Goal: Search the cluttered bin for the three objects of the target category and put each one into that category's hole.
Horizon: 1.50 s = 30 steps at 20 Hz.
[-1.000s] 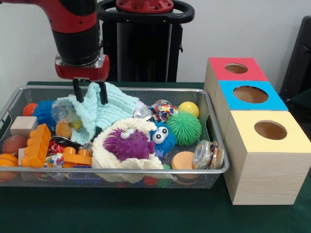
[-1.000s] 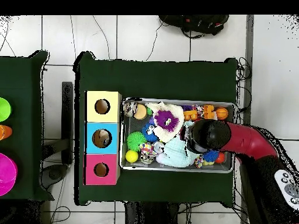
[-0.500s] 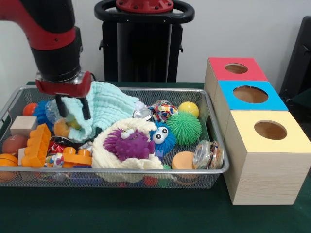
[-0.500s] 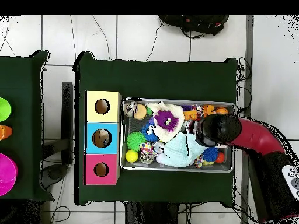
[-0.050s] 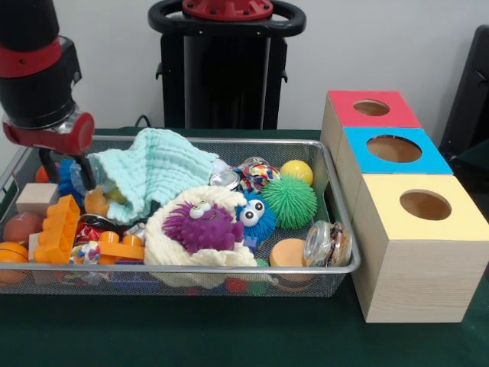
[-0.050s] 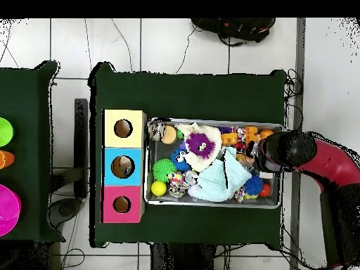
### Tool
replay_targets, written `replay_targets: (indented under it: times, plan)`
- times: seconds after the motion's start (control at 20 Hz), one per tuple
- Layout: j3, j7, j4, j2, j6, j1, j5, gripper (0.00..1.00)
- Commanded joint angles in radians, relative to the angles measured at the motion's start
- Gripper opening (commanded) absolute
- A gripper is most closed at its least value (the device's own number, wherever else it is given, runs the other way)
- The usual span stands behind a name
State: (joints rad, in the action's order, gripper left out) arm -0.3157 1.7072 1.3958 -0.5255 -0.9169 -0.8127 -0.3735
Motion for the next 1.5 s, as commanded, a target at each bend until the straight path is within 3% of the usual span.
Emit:
replay_targets:
  times: [0.05,0.6,0.95,1.5]
  plan:
    - [-0.071,-0.186,-0.044,0.039,-0.098,-0.014,-0.013,1.00]
    - [-0.065,-0.116,0.121,0.059,0.100,-0.028,-0.046,1.00]
    - [-0.020,0.023,0.289,0.022,0.315,-0.001,-0.079,1.00]
    - [0.002,-0.028,0.367,0.031,0.395,-0.037,-0.081,1.00]
